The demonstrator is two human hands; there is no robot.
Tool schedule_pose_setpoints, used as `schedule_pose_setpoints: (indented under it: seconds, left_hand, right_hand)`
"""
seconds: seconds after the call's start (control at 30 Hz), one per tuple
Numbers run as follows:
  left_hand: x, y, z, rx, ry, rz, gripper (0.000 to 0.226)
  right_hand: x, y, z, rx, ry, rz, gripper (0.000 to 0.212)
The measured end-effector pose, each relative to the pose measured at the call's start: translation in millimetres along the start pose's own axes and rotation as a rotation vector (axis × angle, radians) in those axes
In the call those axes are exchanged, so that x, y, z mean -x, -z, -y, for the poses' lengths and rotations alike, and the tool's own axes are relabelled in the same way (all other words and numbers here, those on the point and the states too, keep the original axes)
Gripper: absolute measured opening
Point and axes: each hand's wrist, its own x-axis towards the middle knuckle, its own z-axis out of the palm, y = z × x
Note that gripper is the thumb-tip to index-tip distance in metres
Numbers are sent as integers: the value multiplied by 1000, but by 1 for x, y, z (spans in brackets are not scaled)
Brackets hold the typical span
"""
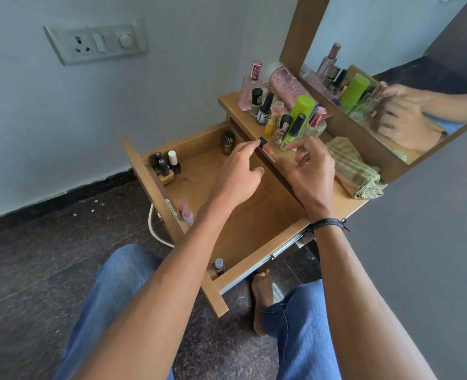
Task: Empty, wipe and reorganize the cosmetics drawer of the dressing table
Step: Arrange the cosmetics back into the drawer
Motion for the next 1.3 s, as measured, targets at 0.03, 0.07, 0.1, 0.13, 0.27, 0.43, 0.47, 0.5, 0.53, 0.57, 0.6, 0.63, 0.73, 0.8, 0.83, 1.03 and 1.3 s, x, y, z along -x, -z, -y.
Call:
schedule_pose_setpoints:
  seconds: [0.03,0.07,0.1,0.13,0.27,0.43,0.47,0.5,0.53,0.57,0.6,0.63,0.73,0.8,0.83,1.03,1.3]
  left_hand:
    - [0,-1,1,14,-7,5,60]
    - [-1,-2,3,32,-7,12,60]
    - [-1,-3,5,54,-3,20,60]
    - [-1,-4,5,81,3,27,60]
    - [1,-10,5,221,42,43,62]
    - [1,-16,8,313,38,56,66]
    - [2,-15,7,368,62,53,65]
    - [3,-14,7,425,93,49,64]
    - [4,-13,5,483,121,38,61]
    - [6,-12,4,542,142,18,59]
    - [7,-11,3,606,157,-6,56]
    - [9,-9,1,678,169,-30,53]
    - [13,3,-7,850,193,-71,43]
    - [17,14,-10,872,190,-66,38]
    - [19,19,-9,846,187,-49,36]
    - [32,59,0,279,117,260,24]
    - [75,61,5,-389,102,310,16]
  right_hand:
    - [1,-1,1,40,6,24,27]
    - [2,-2,1,80,8,46,28]
    - [2,-3,2,119,11,64,29]
    - [2,-3,2,158,16,81,29]
    - [2,-6,3,280,49,142,24]
    - [1,-3,6,264,40,188,20]
    - [1,-3,6,260,53,199,20]
    - [1,-2,6,248,66,207,20]
    - [1,-1,6,228,73,212,20]
    - [2,0,7,202,72,215,20]
    - [3,1,7,174,65,217,21]
    - [4,2,8,143,55,221,22]
    - [7,4,13,6,35,231,22]
    - [13,5,18,-90,19,237,20]
    - [20,5,20,-127,6,236,21]
    - [82,-7,32,-287,-208,258,26]
    - [115,-2,36,-151,-147,573,17]
